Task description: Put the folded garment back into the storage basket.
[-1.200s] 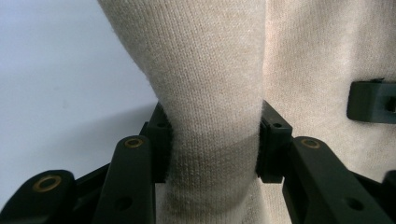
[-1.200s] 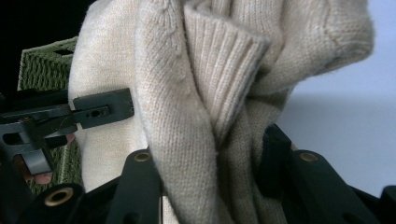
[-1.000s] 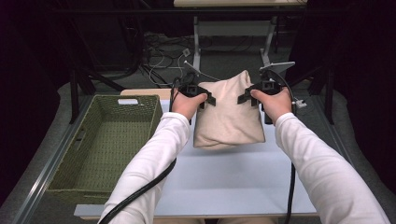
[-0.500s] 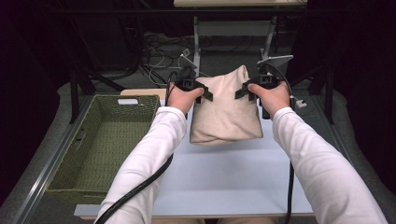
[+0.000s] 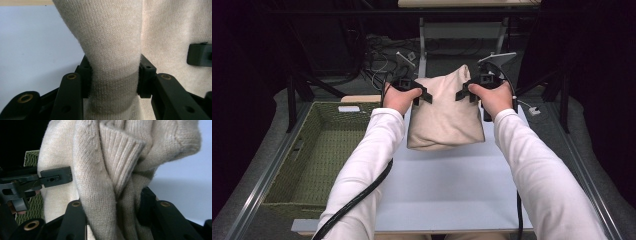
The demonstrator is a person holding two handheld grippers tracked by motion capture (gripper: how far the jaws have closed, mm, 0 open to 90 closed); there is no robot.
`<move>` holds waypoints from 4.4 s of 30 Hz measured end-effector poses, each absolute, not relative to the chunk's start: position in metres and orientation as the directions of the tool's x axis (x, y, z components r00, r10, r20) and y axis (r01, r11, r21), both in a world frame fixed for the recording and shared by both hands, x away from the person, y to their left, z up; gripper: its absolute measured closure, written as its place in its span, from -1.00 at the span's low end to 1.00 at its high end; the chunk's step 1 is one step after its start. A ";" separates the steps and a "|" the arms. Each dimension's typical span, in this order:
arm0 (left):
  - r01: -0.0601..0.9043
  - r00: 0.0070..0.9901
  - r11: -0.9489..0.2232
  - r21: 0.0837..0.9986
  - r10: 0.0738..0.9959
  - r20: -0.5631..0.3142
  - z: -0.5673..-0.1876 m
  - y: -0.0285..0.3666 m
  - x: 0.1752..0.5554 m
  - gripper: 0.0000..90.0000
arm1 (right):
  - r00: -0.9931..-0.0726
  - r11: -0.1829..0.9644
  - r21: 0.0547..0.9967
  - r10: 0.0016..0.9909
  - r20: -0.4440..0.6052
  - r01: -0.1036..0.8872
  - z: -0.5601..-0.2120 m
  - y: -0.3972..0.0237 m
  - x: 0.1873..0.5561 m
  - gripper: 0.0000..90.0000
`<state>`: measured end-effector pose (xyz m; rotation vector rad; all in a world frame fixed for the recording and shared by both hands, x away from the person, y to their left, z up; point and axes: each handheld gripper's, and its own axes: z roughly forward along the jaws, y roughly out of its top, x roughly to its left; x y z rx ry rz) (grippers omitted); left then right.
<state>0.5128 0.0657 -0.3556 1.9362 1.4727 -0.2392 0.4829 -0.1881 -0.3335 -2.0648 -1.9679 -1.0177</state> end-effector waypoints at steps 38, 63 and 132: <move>0.913 0.321 -0.112 0.393 0.792 -0.519 -0.340 0.134 0.525 0.30 | -0.123 -0.099 0.396 0.858 0.498 0.913 -0.314 -0.116 0.498 0.35; 0.918 0.284 -0.082 0.388 0.819 -0.499 -0.324 0.190 0.514 0.30 | -0.171 -0.059 0.415 0.852 0.495 0.908 -0.303 -0.059 0.495 0.35; 0.943 0.202 -0.038 0.330 0.854 -0.479 -0.332 0.327 0.469 0.30 | -0.236 0.024 0.393 0.832 0.502 0.919 -0.313 0.085 0.465 0.35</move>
